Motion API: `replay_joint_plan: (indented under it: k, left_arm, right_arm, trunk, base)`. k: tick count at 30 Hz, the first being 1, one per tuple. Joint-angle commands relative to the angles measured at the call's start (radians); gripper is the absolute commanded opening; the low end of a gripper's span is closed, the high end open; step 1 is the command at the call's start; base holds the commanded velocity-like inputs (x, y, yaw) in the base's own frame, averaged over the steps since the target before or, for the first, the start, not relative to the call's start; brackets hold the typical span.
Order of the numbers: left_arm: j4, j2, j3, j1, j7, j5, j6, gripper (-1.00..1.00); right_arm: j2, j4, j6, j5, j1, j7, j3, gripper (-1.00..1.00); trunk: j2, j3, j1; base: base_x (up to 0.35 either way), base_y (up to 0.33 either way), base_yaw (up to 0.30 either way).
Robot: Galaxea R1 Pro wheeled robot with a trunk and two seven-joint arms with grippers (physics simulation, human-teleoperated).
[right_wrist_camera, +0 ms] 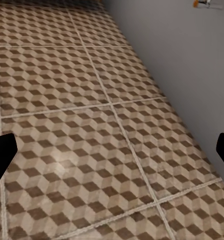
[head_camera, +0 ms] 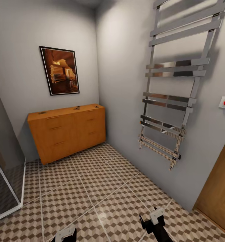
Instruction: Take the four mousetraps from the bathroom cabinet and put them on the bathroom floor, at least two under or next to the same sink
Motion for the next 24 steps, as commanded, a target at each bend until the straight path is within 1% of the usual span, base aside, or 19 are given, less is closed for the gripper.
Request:
replay_joint_plan:
  k: [1, 6, 13, 24]
  left_arm:
    - [0.002, 0.000, -0.001, -0.001, 0.003, 0.001, -0.003, 1.00]
    - [0.012, -0.002, -0.003, -0.001, 0.003, 0.001, -0.003, 1.00]
    - [0.018, -0.003, -0.019, -0.001, 0.003, 0.001, -0.003, 1.00]
    - [0.020, -0.005, -0.021, -0.001, 0.003, 0.001, -0.003, 1.00]
  right_arm:
    - [0.000, 0.000, -0.002, 0.004, -0.001, -0.004, 0.001, 1.00]
    - [0.000, 0.000, -0.002, 0.005, -0.001, -0.004, 0.001, 1.00]
    - [0.000, 0.000, -0.002, 0.005, -0.001, -0.004, 0.001, 1.00]
    - [0.000, 0.000, -0.002, 0.005, -0.001, -0.004, 0.001, 1.00]
  trunk:
    - [-0.001, -0.001, 0.000]
    - [-0.001, -0.001, 0.000]
    - [-0.001, -0.001, 0.000]
    - [-0.001, -0.001, 0.000]
  base:
    - [0.000, 0.000, 0.181]
    - [0.000, 0.000, 0.213]
    - [0.000, 0.000, 0.242]
    - [0.000, 0.000, 0.249]
